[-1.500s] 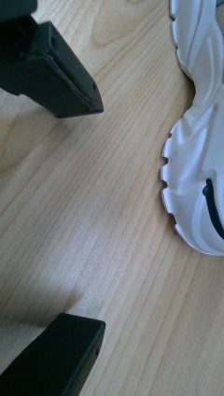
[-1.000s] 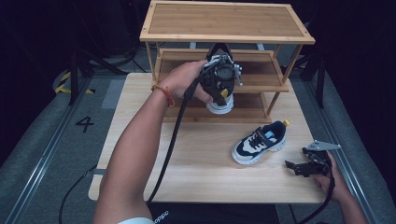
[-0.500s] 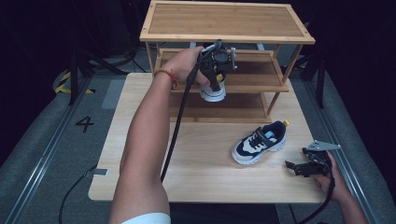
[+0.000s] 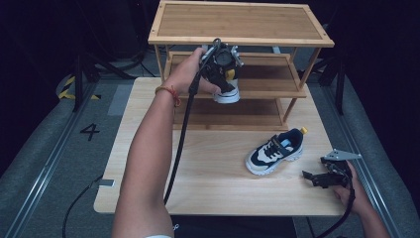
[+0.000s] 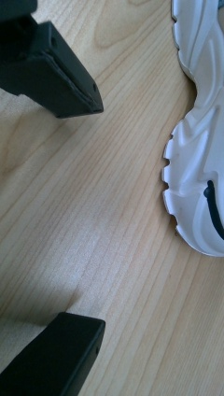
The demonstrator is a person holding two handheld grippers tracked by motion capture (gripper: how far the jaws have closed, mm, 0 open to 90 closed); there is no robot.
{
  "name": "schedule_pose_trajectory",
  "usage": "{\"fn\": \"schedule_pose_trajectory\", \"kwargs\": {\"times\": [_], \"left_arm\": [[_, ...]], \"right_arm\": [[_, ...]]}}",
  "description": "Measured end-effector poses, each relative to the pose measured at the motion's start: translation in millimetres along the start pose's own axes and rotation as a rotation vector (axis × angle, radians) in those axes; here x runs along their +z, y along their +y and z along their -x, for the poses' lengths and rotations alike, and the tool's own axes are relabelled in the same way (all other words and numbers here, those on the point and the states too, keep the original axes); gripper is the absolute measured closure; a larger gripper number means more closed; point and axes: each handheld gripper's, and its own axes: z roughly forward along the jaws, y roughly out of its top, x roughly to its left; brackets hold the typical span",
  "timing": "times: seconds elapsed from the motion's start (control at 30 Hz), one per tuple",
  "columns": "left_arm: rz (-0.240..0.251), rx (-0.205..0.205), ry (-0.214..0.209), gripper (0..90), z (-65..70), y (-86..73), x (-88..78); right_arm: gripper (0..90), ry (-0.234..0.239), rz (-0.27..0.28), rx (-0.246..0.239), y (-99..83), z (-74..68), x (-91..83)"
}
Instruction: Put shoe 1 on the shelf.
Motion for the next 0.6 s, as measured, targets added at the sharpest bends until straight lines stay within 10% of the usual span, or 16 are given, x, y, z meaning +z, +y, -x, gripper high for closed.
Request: {"fn": "schedule_pose_trajectory", "kwargs": {"times": [0.33,0.6], "left_arm": [[0.248,-0.211,0.119,24.4,26.0,-30.6,-24.9],[0.316,-0.409,0.217,17.9,59.4,-57.1,6.0]], "right_arm": [[0.4,0.001,0.002,0.003,0.0,-0.2,-0.1],[0.1,0.009,0.003,0.001,1.2,-0.2,1.0]]}}
